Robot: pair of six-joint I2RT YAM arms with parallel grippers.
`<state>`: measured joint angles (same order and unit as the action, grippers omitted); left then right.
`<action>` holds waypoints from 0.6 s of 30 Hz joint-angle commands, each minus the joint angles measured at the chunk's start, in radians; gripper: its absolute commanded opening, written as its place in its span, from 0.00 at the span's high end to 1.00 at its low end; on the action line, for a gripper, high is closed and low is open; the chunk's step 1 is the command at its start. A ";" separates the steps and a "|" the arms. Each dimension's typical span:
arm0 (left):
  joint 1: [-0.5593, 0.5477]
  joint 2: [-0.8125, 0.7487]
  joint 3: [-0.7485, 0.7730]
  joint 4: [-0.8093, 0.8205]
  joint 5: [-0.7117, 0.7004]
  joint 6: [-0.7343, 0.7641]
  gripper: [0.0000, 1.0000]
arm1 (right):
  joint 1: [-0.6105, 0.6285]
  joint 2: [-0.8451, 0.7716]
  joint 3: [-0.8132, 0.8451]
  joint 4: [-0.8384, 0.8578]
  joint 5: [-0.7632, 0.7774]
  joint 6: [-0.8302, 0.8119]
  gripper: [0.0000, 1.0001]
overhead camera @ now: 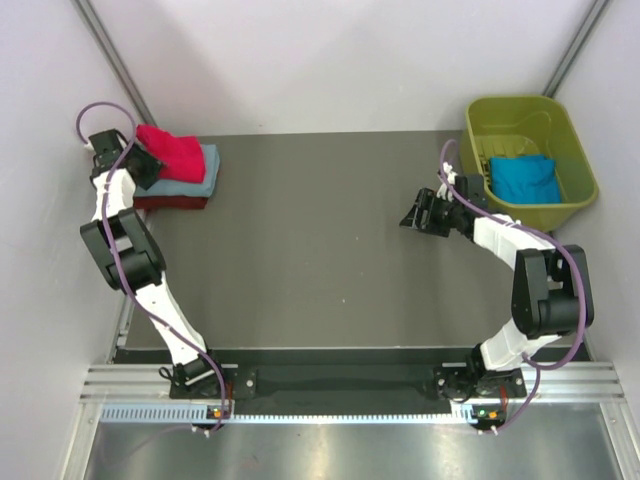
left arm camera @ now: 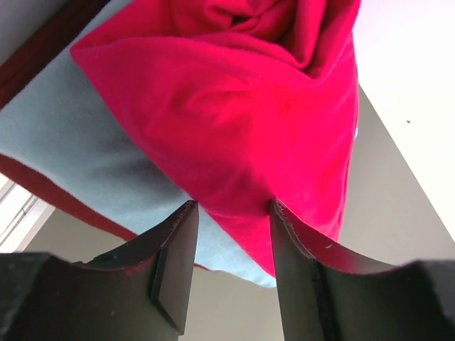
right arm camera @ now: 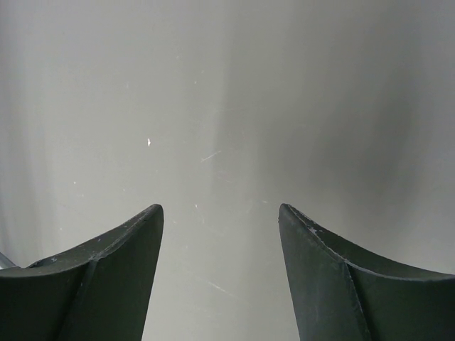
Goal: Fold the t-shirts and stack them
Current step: Neatly place the folded tshirt to the corner
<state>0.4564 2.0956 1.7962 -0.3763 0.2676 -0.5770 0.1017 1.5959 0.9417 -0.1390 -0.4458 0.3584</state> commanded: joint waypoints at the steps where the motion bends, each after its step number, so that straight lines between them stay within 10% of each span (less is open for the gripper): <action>1: 0.001 0.014 0.046 0.057 -0.005 0.009 0.51 | -0.013 -0.040 0.009 0.026 0.004 -0.022 0.34; 13: 0.010 0.000 0.029 0.070 0.024 -0.003 0.99 | -0.014 -0.065 -0.020 0.024 0.012 -0.032 0.33; 18: 0.018 -0.110 -0.037 0.076 0.084 -0.029 1.00 | -0.025 -0.076 -0.030 0.027 0.012 -0.027 0.33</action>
<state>0.4618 2.1048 1.7874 -0.3462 0.3000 -0.5819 0.0994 1.5673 0.9211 -0.1459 -0.4381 0.3473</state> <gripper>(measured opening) 0.043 0.669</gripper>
